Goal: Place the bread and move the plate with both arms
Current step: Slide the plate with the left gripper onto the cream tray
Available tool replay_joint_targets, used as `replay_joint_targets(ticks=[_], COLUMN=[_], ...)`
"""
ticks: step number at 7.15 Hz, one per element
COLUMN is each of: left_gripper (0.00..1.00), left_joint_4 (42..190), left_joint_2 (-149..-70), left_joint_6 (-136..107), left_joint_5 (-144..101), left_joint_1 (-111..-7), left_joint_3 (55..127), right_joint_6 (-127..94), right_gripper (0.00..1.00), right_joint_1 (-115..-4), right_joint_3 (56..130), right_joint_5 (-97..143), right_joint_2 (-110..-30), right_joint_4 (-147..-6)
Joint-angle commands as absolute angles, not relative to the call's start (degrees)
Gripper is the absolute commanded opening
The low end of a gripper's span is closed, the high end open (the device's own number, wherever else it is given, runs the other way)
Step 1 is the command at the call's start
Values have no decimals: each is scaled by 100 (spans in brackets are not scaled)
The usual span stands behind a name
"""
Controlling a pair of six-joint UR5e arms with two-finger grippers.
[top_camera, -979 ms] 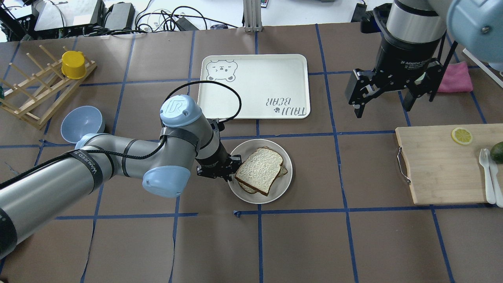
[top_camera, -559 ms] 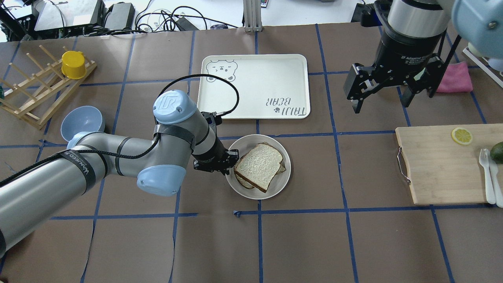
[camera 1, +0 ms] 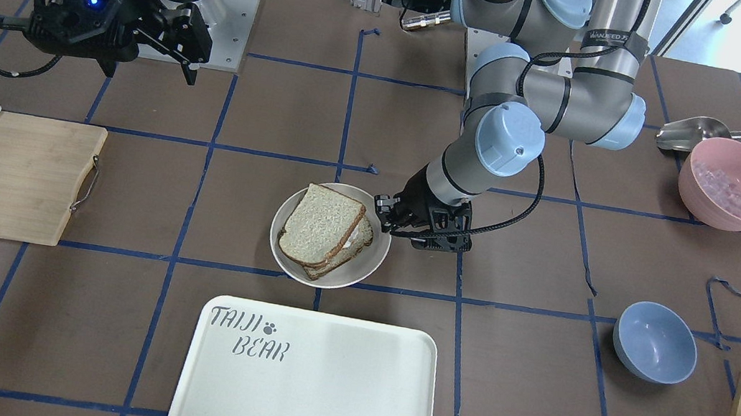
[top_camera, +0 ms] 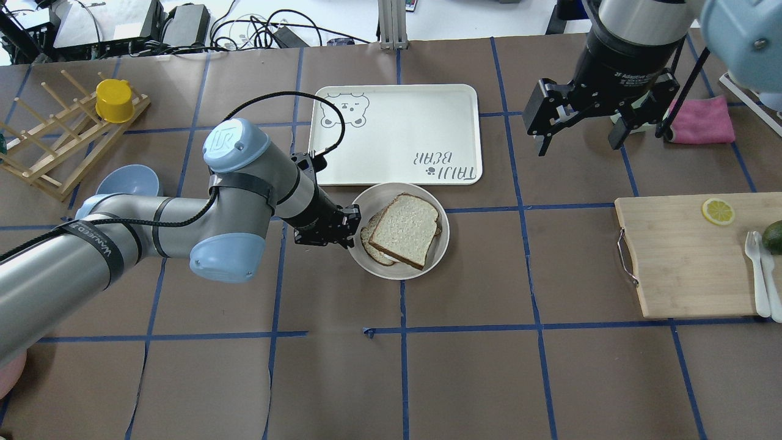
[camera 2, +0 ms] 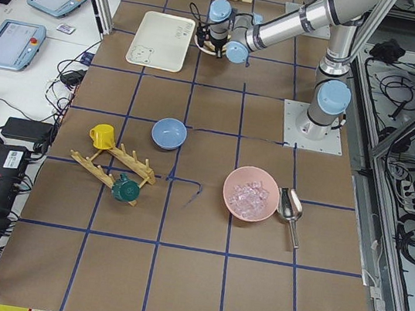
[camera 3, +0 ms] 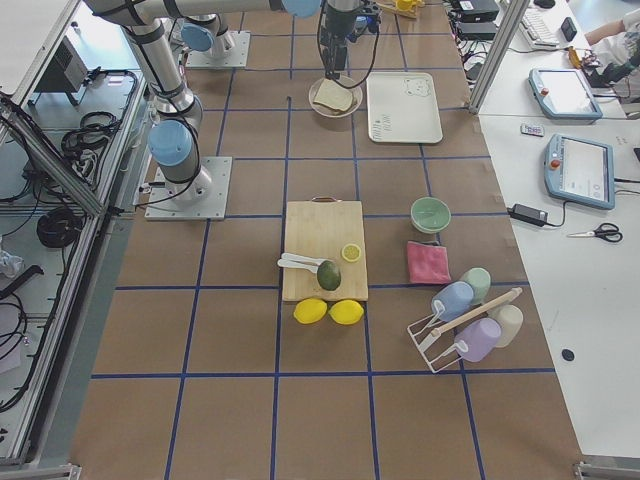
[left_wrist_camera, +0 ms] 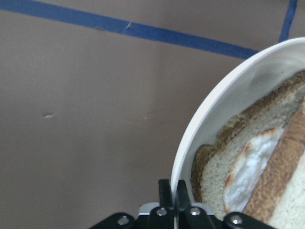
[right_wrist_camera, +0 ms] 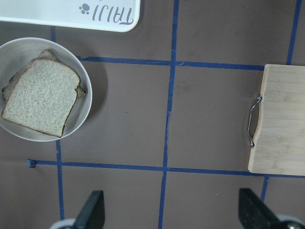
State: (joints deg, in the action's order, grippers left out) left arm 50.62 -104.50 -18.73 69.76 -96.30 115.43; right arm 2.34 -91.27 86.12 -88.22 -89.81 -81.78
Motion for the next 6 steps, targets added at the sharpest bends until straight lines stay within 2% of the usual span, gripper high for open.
replay_joint_targets(ticks=[1,3,6], left_gripper=[0,0,0], left_joint_4=[5343,5807,5923], left_joint_2=[-10712,-11203,-12371], left_joint_6=[-1916,-1925,-2249], left_joint_5=[6699,6706,6724], left_joint_1=[-9545,-9536,-9449], left_joint_3=[10797,9848,8338], right_joint_6=[229,229,220], right_gripper=[100,100,100], right_joint_1=[-9114,-9114,-9123], right_joint_3=[8613,8648,8622], right_joint_5=[-8719,-8736,-8728], right_joint_2=[-8895,-8859,-8868], right_joint_4=[-8427,-8508,-8473])
